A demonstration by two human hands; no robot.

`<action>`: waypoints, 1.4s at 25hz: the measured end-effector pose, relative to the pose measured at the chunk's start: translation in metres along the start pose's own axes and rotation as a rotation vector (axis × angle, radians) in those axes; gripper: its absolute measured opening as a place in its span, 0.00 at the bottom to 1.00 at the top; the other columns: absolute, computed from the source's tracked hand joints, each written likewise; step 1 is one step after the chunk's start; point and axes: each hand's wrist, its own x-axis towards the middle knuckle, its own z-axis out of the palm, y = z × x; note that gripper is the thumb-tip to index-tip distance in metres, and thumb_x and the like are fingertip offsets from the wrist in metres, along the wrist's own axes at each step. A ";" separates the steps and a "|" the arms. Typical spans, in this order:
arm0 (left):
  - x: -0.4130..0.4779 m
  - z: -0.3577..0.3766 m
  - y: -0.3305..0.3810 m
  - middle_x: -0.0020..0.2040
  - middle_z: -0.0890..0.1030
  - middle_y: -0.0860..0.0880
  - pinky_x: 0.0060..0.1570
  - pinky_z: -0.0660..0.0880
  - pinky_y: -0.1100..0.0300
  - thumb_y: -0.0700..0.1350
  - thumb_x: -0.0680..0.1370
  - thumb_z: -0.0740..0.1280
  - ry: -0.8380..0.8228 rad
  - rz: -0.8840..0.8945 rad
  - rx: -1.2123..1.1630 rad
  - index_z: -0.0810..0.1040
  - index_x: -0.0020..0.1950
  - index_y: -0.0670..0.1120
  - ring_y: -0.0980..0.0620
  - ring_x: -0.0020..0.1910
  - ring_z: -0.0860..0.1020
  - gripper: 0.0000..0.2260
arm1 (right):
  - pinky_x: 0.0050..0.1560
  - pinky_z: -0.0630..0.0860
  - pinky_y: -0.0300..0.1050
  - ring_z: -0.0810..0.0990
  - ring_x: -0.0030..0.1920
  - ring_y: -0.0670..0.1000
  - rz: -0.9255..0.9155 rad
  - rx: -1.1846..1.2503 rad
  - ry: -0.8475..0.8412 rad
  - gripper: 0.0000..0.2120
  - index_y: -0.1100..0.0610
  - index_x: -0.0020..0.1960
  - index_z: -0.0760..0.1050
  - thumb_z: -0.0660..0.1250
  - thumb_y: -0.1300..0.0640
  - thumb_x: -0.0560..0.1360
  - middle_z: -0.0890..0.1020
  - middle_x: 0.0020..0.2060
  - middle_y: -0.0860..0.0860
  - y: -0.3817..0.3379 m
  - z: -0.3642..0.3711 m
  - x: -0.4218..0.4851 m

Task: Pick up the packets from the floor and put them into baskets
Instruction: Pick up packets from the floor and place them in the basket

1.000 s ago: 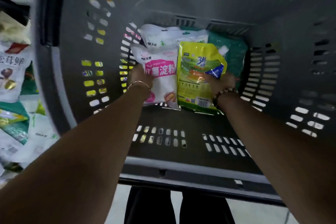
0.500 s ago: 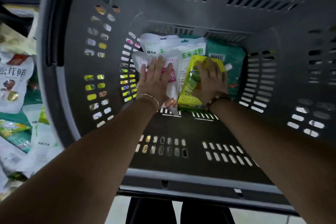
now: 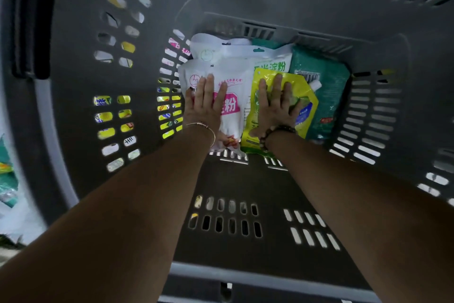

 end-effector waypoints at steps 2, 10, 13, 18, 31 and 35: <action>0.001 0.001 0.000 0.74 0.32 0.38 0.70 0.39 0.42 0.67 0.68 0.66 -0.002 -0.003 0.007 0.24 0.70 0.44 0.38 0.74 0.35 0.56 | 0.65 0.37 0.72 0.32 0.72 0.63 0.021 -0.015 0.025 0.56 0.51 0.73 0.27 0.73 0.55 0.70 0.29 0.72 0.56 -0.003 0.002 -0.001; -0.030 -0.037 -0.005 0.77 0.39 0.41 0.73 0.50 0.44 0.46 0.77 0.66 -0.184 0.006 -0.131 0.37 0.76 0.48 0.40 0.76 0.43 0.41 | 0.71 0.43 0.65 0.41 0.75 0.58 -0.030 0.082 -0.012 0.43 0.50 0.76 0.38 0.66 0.56 0.75 0.38 0.76 0.53 0.006 -0.045 -0.026; -0.056 -0.069 -0.007 0.76 0.52 0.40 0.65 0.65 0.44 0.46 0.75 0.68 -0.181 -0.076 -0.316 0.49 0.76 0.48 0.39 0.73 0.59 0.37 | 0.73 0.45 0.60 0.47 0.76 0.56 -0.050 0.118 0.029 0.39 0.52 0.77 0.43 0.64 0.57 0.75 0.45 0.76 0.53 0.005 -0.067 -0.051; -0.105 -0.130 -0.019 0.74 0.58 0.43 0.65 0.67 0.47 0.49 0.75 0.68 -0.015 -0.117 -0.651 0.54 0.75 0.47 0.41 0.70 0.65 0.34 | 0.73 0.53 0.56 0.55 0.74 0.57 -0.115 0.130 0.094 0.36 0.53 0.76 0.49 0.65 0.52 0.75 0.54 0.75 0.53 -0.007 -0.095 -0.102; -0.312 -0.155 -0.121 0.68 0.69 0.44 0.55 0.71 0.51 0.48 0.74 0.69 0.426 -0.258 -0.987 0.66 0.71 0.45 0.43 0.64 0.70 0.27 | 0.60 0.67 0.47 0.72 0.62 0.59 -0.414 0.438 0.357 0.28 0.57 0.69 0.67 0.70 0.59 0.71 0.74 0.63 0.57 -0.129 -0.162 -0.275; -0.356 -0.104 -0.160 0.68 0.69 0.45 0.55 0.71 0.49 0.48 0.75 0.68 0.391 -0.407 -1.028 0.67 0.71 0.46 0.44 0.64 0.71 0.25 | 0.55 0.72 0.51 0.75 0.59 0.60 -0.553 0.376 0.305 0.27 0.57 0.68 0.68 0.70 0.58 0.71 0.74 0.63 0.57 -0.197 -0.149 -0.313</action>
